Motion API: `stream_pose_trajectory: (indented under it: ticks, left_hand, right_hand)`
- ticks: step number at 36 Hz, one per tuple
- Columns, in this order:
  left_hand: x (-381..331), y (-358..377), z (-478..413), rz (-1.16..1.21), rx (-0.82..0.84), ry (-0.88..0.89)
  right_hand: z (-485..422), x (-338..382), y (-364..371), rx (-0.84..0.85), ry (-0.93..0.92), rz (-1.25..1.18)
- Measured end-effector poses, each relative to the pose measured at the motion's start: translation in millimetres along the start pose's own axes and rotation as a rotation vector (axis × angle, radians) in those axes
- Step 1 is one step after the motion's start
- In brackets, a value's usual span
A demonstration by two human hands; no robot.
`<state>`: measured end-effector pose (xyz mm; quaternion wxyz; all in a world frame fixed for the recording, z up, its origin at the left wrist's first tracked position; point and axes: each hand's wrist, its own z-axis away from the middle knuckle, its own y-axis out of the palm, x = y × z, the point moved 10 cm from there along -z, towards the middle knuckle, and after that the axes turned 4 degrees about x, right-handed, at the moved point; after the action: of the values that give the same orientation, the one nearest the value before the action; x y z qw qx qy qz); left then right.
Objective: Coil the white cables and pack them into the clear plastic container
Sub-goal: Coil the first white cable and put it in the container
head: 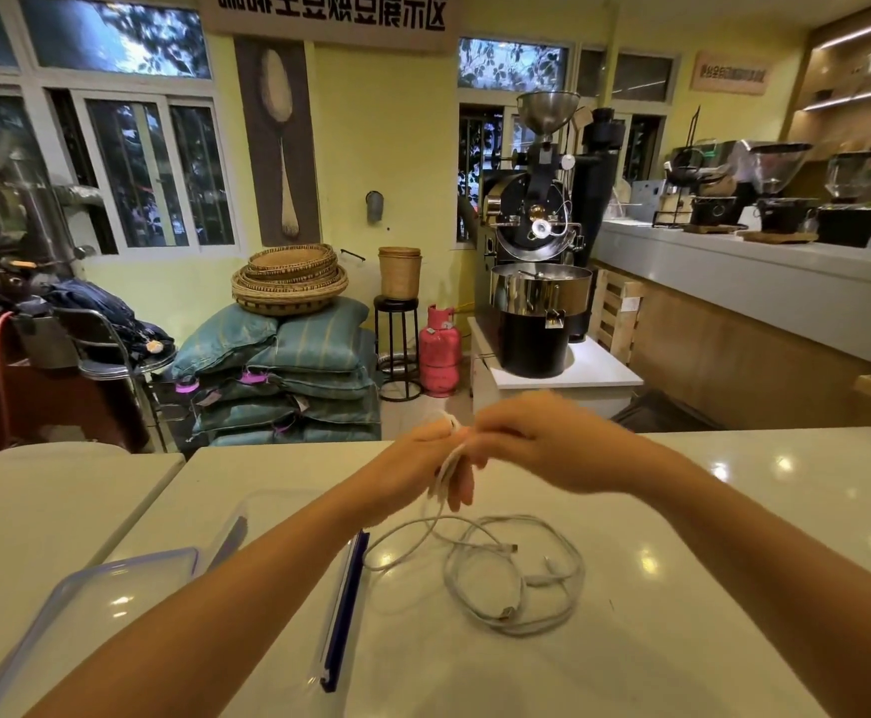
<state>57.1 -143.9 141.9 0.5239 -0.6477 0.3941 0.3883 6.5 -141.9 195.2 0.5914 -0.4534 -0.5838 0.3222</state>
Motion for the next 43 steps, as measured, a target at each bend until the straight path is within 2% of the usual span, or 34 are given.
stream_pose_trajectory:
  ticks: [3,8,13,23,25,30,36,39,43]
  left_hand:
    - [2.6,13.3,2.0,0.240,0.091,-0.018]
    - [-5.8,32.1,4.3,0.595,0.226,-0.042]
    - [-25.6,47.0,10.3,0.730,0.442,0.070]
    - [-33.6,40.1,12.3,0.911,0.518,0.046]
    - [-32.3,37.1,10.4,0.904,0.473,0.021]
    - [-19.3,16.3,6.3,0.833,0.180,-0.093]
    - [-4.8,0.2,4.7,0.633,-0.036,-0.157]
    - [-0.8,-10.9,4.1,0.430,-0.152,-0.161]
    - [-7.5,-27.5,7.3,0.012,-0.303,-0.139]
  right_hand:
    - [-2.1,-16.4,-21.7,-0.113,0.020,-0.062]
    - [-2.3,-34.6,-28.9,-0.225,0.008,-0.315]
    - [-4.8,-47.2,-10.8,-0.221,-0.013,-0.640]
    - [-9.5,-55.1,35.1,-0.215,0.054,-1.137]
    - [-10.1,-56.2,38.0,-0.230,0.084,-1.183]
    - [-10.5,-63.7,36.6,-0.290,0.148,-1.250]
    - [-12.2,-71.8,42.0,-0.327,0.197,-1.392]
    - [-13.2,-71.2,44.1,-0.318,0.196,-1.496]
    - [-13.3,-68.3,46.6,-0.261,0.195,-1.598]
